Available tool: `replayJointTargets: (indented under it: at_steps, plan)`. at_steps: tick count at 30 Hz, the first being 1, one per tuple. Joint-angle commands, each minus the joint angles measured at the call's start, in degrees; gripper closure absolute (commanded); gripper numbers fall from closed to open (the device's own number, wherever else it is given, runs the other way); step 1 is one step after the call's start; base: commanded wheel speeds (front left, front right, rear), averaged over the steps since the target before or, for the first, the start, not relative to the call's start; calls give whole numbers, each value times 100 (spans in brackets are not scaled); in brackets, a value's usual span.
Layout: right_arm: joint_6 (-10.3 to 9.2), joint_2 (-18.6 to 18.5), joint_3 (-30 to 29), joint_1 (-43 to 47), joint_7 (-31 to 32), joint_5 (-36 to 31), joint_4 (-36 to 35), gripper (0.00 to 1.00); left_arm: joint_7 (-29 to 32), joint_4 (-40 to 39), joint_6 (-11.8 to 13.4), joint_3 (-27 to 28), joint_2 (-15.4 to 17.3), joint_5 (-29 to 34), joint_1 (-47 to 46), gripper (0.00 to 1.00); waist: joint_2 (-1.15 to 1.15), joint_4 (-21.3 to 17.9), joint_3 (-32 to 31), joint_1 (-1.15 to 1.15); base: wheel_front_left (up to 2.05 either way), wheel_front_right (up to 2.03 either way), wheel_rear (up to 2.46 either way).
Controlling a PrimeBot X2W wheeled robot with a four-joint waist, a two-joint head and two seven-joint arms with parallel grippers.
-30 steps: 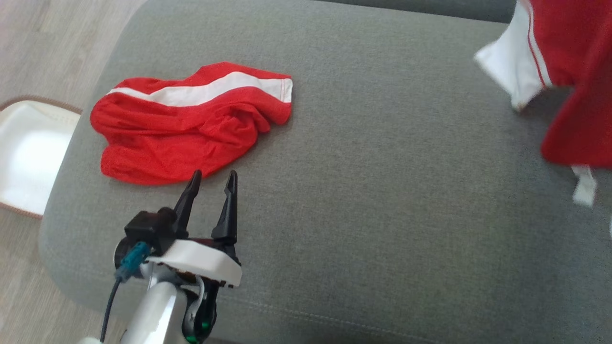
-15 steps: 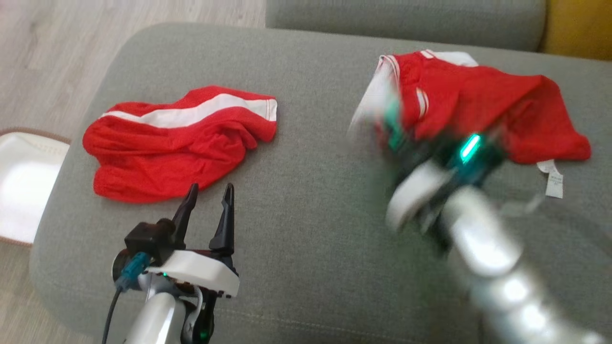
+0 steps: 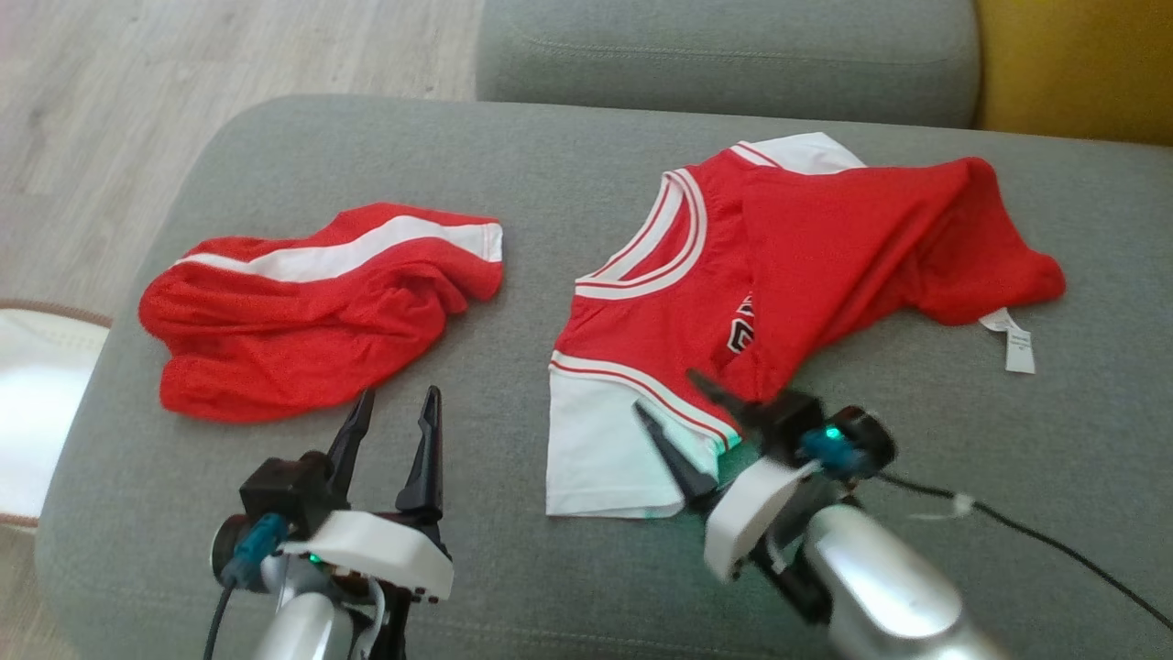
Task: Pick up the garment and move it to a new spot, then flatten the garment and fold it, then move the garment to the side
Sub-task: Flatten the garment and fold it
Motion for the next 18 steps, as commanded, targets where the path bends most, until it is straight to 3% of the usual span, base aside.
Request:
replayJointTargets:
  at_steps: [1,6,7,13,18]
  plan:
    - [22,89,-219,-44,-23,6,-184,0,-70,-210,22,173,37,25,-192,0,0,-79,-37,0,0,0,0]
    - [22,89,-1368,92,-213,-313,-274,0,-70,-275,60,155,37,-8,-158,0,0,-255,-83,0,0,0,0]
    - [22,89,-1368,92,-213,-313,-274,0,-70,-275,60,155,37,-8,-158,0,0,-255,-83,0,0,0,0]
    - [22,89,-2706,608,-362,-707,-820,0,-70,-365,86,138,37,-78,-109,0,0,-485,-121,0,0,0,0]
    - [22,89,-3170,1145,-420,-639,-1303,0,-70,-416,104,104,37,-107,-52,0,0,-686,-134,0,0,0,0]
